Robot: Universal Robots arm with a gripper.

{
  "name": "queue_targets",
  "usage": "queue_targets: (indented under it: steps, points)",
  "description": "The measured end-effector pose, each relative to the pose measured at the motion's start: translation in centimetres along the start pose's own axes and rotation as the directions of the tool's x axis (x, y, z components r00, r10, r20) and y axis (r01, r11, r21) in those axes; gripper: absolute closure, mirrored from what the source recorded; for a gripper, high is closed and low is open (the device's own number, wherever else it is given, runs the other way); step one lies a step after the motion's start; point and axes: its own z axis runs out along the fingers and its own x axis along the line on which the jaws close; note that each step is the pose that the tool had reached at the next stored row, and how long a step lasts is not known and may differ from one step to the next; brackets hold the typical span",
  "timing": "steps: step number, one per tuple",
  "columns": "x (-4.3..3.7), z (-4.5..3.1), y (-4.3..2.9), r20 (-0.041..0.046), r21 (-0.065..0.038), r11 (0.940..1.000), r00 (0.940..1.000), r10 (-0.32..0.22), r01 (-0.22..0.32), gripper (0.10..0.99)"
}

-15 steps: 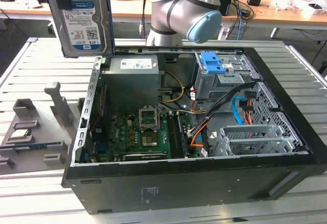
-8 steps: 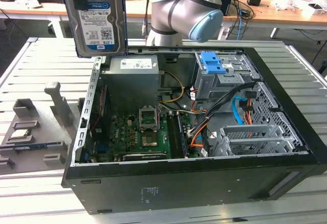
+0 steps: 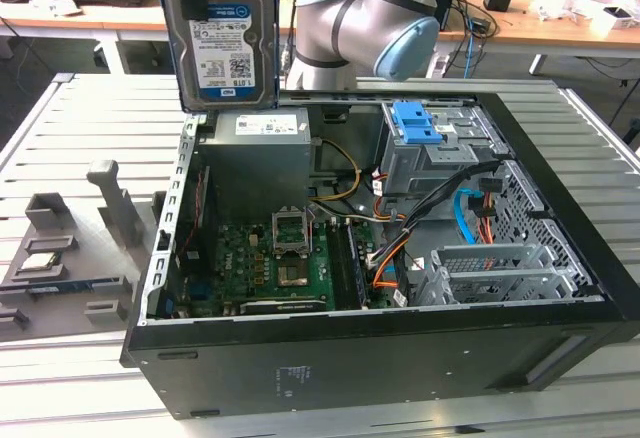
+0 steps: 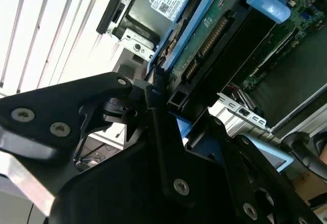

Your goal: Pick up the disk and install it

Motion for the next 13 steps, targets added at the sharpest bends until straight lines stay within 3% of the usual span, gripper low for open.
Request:
queue_targets:
  steps: [3,6,7,9,13]
  points:
    - [0.11,-0.09,-2.21,0.0,0.0,1.0,1.0,0.0,0.0,0.722]
    - [0.17,-0.14,-3.38,-0.0001,-0.001,1.0,1.0,0.0,0.0,0.722]
    - [0.17,-0.14,-3.4,0.0002,-0.001,1.0,1.0,0.0,0.0,0.722]
    - [0.89,-0.11,-3.4,0.011,0.0,1.0,0.9999,0.0,0.0,0.722]
    - [2.04,-0.05,-3.35,0.0111,0.0,1.0,0.9999,0.001,-0.001,0.722]
